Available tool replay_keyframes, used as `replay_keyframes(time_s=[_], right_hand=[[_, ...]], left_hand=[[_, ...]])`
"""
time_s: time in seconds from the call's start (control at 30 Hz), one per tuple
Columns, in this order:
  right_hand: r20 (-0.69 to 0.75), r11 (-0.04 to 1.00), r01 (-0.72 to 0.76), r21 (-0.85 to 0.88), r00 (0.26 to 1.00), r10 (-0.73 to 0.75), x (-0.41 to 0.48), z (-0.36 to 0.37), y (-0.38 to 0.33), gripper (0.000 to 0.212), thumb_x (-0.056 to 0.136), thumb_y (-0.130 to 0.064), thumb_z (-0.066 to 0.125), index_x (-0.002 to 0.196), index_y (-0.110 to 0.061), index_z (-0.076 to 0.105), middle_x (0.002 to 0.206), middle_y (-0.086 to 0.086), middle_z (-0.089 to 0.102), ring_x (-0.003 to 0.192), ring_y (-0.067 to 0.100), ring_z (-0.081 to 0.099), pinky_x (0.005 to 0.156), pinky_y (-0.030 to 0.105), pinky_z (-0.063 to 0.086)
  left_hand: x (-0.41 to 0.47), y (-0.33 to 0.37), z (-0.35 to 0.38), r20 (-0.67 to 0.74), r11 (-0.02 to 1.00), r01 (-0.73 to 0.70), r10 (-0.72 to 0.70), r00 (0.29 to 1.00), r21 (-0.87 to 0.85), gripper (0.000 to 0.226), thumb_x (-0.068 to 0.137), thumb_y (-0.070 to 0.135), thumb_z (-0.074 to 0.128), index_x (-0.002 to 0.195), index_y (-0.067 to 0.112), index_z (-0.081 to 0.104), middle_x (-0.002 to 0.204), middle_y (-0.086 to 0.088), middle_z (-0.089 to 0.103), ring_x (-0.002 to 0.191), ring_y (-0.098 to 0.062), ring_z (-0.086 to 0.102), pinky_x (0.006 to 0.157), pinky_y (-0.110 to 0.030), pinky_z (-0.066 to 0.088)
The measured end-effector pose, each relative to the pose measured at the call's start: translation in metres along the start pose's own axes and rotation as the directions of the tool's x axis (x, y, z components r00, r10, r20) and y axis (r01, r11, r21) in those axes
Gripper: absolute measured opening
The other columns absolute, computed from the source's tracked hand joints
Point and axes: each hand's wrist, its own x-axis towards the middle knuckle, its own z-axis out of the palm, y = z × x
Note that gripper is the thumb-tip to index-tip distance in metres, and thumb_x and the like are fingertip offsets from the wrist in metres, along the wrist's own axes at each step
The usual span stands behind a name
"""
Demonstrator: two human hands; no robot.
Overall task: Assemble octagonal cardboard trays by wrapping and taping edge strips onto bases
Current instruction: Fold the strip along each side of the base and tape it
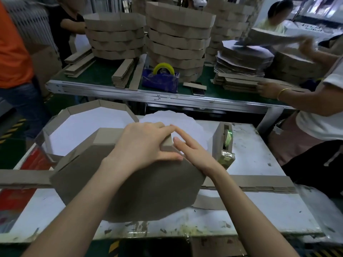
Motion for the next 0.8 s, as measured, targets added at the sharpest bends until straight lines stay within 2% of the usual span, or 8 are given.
replay_keyframes(time_s=[0.1,0.13,0.17,0.23,0.33,0.53,0.67,0.8], right_hand=[[0.036,1.0,-0.025,-0.014,0.999,0.025,-0.015,-0.011,0.001,0.04,0.1,-0.045,0.047,0.139,-0.037,0.051,0.099,0.02,0.064,0.095,0.024,0.065,0.091,0.042,0.054],[0.032,0.999,-0.01,-0.048,0.999,0.011,-0.019,-0.016,-0.003,0.043,0.096,-0.047,0.051,0.138,-0.036,0.053,0.098,0.029,0.059,0.091,0.031,0.062,0.088,0.046,0.052],[0.015,0.996,0.017,-0.083,1.0,-0.016,-0.021,-0.02,-0.009,0.045,0.092,-0.049,0.055,0.135,-0.036,0.055,0.089,0.03,0.055,0.083,0.032,0.057,0.08,0.042,0.048],[-0.04,0.989,0.111,-0.096,0.993,-0.115,-0.023,-0.026,-0.024,0.041,0.092,-0.044,0.061,0.132,-0.035,0.059,0.067,0.011,0.048,0.066,0.018,0.048,0.066,0.026,0.039],[-0.098,0.967,0.251,-0.047,0.962,-0.255,-0.023,-0.038,-0.049,0.038,0.094,-0.028,0.066,0.132,-0.025,0.06,0.057,-0.012,0.05,0.052,0.001,0.043,0.053,0.01,0.034],[-0.062,0.958,0.267,-0.108,0.959,-0.275,-0.02,-0.043,-0.073,0.046,0.085,-0.021,0.078,0.129,-0.028,0.063,0.075,-0.001,0.072,0.06,0.005,0.059,0.056,0.012,0.045],[-0.013,0.939,0.241,-0.244,0.968,-0.252,-0.016,-0.034,-0.073,0.045,0.085,-0.022,0.078,0.126,-0.032,0.064,0.083,0.003,0.075,0.063,0.02,0.051,0.056,0.018,0.043],[-0.028,0.937,0.233,-0.262,0.968,-0.249,-0.015,-0.027,-0.072,0.046,0.087,-0.019,0.076,0.128,-0.03,0.061,0.084,0.004,0.073,0.055,0.008,0.043,0.054,0.015,0.039]], left_hand=[[-0.016,-0.008,-0.007,-0.061,0.998,0.01,-0.014,0.998,-0.061,0.097,0.062,0.095,0.018,0.141,0.045,0.042,0.118,0.017,0.066,0.103,-0.015,0.063,0.074,-0.034,0.051],[-0.022,-0.01,-0.01,-0.101,0.996,0.0,-0.009,0.995,-0.092,0.097,0.063,0.096,0.02,0.141,0.044,0.043,0.116,0.016,0.068,0.099,-0.017,0.065,0.071,-0.035,0.052],[-0.026,-0.013,-0.013,-0.138,0.991,-0.002,-0.016,0.99,-0.132,0.096,0.064,0.096,0.021,0.141,0.043,0.044,0.114,0.014,0.069,0.096,-0.018,0.066,0.07,-0.035,0.052],[-0.031,-0.019,-0.018,-0.167,0.974,0.039,-0.077,0.983,-0.221,0.095,0.063,0.095,0.025,0.141,0.044,0.043,0.112,0.01,0.071,0.094,-0.02,0.065,0.07,-0.036,0.051],[-0.035,-0.029,-0.017,-0.18,0.908,0.109,-0.196,0.964,-0.405,0.092,0.062,0.094,0.036,0.14,0.047,0.042,0.115,0.007,0.069,0.1,-0.018,0.061,0.078,-0.04,0.052],[-0.055,-0.032,0.016,-0.152,0.798,0.142,-0.281,0.948,-0.586,0.087,0.062,0.084,0.05,0.137,0.04,0.05,0.124,0.017,0.061,0.109,-0.013,0.058,0.088,-0.04,0.053],[-0.062,-0.041,0.031,-0.142,0.774,0.173,-0.321,0.936,-0.61,0.085,0.063,0.087,0.049,0.136,0.044,0.049,0.118,0.03,0.049,0.108,-0.008,0.054,0.088,-0.04,0.053],[-0.058,-0.043,0.032,-0.13,0.805,0.132,-0.251,0.959,-0.579,0.074,0.072,0.086,0.042,0.138,0.055,0.033,0.113,0.035,0.038,0.101,0.007,0.041,0.082,-0.029,0.049]])
